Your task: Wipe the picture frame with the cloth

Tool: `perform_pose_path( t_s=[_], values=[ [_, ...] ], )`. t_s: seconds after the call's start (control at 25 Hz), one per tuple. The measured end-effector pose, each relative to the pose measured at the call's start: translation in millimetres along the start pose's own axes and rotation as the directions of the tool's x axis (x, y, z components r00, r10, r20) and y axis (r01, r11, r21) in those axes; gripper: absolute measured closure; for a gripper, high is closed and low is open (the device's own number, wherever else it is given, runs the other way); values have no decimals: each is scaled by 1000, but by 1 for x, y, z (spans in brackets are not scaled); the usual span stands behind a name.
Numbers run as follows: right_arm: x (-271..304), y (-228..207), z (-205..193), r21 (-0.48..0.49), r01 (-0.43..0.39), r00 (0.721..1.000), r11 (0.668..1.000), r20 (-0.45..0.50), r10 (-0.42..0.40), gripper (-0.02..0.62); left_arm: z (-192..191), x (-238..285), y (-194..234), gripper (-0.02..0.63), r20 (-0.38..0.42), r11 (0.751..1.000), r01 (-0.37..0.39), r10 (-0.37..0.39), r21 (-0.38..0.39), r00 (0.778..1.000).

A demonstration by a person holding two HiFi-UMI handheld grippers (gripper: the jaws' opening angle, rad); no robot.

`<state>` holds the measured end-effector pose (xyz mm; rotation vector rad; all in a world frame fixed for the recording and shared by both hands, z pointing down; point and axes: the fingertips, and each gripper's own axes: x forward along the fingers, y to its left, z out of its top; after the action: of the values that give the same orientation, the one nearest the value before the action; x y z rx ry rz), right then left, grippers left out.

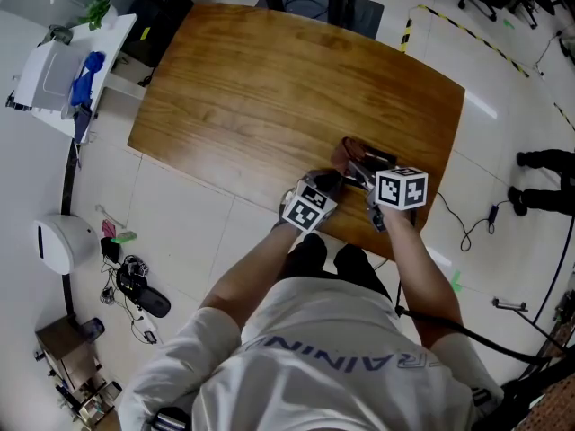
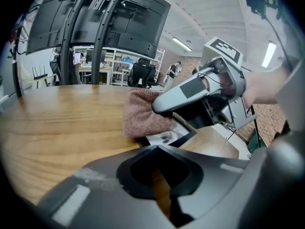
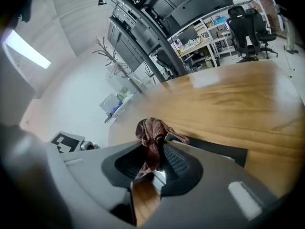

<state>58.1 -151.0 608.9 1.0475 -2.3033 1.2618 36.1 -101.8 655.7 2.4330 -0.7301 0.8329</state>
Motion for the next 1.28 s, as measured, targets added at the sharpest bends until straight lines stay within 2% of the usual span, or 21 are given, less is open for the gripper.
perform_pose_path(
  t_s=[0.56, 1.04, 1.28],
  values=[
    [4, -21, -20, -19, 85, 994, 996, -73, -86, 491, 0, -1, 1, 600, 7, 1000, 2, -2, -10, 1000],
    [-36, -51, -39, -5, 147, 986, 989, -80, -147, 491, -1, -1, 2, 599, 11, 1000, -2, 2, -15, 1000],
    [-62, -68, -43, 52, 180, 982, 982, -61, -177, 491, -1, -2, 1, 600, 14, 1000, -5, 5, -21, 1000]
  ],
)
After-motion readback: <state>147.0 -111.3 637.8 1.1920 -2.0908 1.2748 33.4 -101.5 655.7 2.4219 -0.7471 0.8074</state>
